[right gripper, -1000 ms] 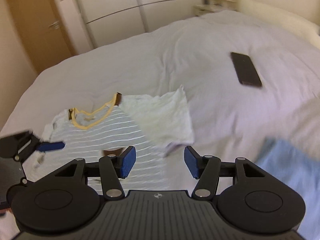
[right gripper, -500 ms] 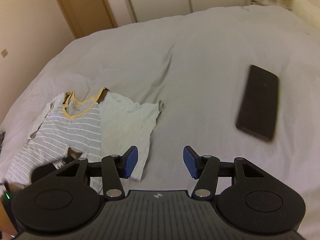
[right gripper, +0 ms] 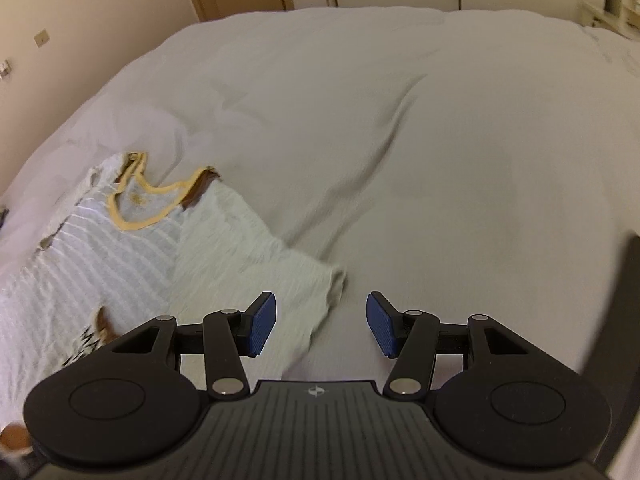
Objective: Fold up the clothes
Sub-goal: 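Grasp the white sleeve with the left gripper and fold it over the shirt body, then open the left gripper on the sleeve and raise both grippers above the shirt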
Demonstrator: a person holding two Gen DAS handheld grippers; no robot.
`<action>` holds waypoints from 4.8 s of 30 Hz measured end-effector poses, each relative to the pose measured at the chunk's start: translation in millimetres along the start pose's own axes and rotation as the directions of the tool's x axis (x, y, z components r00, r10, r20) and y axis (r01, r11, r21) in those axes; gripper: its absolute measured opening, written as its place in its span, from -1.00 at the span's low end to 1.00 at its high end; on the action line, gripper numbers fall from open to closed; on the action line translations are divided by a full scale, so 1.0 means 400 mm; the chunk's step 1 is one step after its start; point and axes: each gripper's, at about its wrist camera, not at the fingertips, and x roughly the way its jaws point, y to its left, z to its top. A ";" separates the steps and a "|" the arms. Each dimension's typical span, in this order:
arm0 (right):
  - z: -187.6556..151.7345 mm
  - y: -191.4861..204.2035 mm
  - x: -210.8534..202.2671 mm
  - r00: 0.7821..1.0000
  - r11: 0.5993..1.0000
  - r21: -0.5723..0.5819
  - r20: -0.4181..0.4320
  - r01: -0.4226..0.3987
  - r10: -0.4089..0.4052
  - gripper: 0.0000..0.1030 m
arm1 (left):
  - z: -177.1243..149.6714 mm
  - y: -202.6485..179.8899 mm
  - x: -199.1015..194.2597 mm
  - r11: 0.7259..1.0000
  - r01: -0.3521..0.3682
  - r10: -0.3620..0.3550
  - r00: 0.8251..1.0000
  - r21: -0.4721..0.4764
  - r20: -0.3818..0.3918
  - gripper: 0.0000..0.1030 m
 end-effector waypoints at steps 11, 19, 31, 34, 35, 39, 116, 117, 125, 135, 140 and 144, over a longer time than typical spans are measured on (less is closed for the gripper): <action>0.079 -0.073 0.133 0.989 0.992 0.124 -0.139 -0.028 0.045 -0.92 | -0.021 0.039 -0.062 0.969 0.036 -0.016 0.996 -0.243 0.082 -0.98; 0.157 0.019 0.130 0.985 0.985 0.111 -0.099 -0.131 0.142 -0.91 | -0.198 0.257 -0.051 0.231 0.139 -0.092 0.988 -0.963 0.120 -0.98; 0.183 0.093 0.153 0.981 0.984 0.009 -0.084 -0.176 0.176 -0.33 | -0.396 0.296 -0.083 -0.348 0.064 -0.062 0.994 -0.935 0.091 -0.99; 0.157 0.102 0.175 0.979 0.981 -0.091 -0.128 -0.169 0.157 -0.27 | -0.397 0.289 -0.091 -0.368 0.050 -0.047 0.996 -0.929 0.072 -0.99; 0.149 0.113 0.183 0.979 0.974 -0.148 -0.138 -0.172 0.152 -0.26 | -0.394 0.286 -0.090 -0.367 0.041 -0.043 0.997 -0.929 0.061 -0.99; 0.132 0.148 0.205 0.976 0.930 -0.318 -0.170 -0.182 0.133 -0.26 | -0.386 0.273 -0.081 -0.234 -0.001 -0.065 0.998 -0.972 0.015 -0.99; -0.012 0.222 0.223 0.971 0.866 -0.457 -0.206 -0.204 0.119 -0.73 | -0.321 0.271 -0.042 0.125 -0.010 -0.119 0.993 -0.992 -0.024 -0.89; -0.014 0.220 0.206 0.974 0.874 -0.444 -0.192 -0.197 0.122 -0.73 | -0.323 0.273 -0.062 0.121 -0.020 -0.111 0.993 -0.992 -0.034 -0.89; -0.083 0.218 0.002 0.985 0.945 -0.295 -0.143 -0.138 0.100 -0.56 | -0.318 0.282 -0.311 0.156 -0.124 -0.063 0.989 -0.980 -0.136 -0.70; -0.271 0.361 -0.258 0.968 0.953 -0.189 -0.129 -0.235 0.213 -0.06 | -0.352 0.234 -0.751 0.264 -0.341 0.047 0.939 -0.902 -0.341 0.08; -0.341 0.467 -0.353 0.957 0.928 -0.245 -0.136 -0.282 0.255 0.01 | -0.394 0.175 -0.933 0.366 -0.428 0.077 0.899 -0.826 -0.432 0.33; -0.398 0.544 -0.414 0.950 0.902 -0.298 -0.135 -0.311 0.283 0.12 | -0.460 0.133 -1.037 0.493 -0.476 0.070 0.856 -0.728 -0.512 0.47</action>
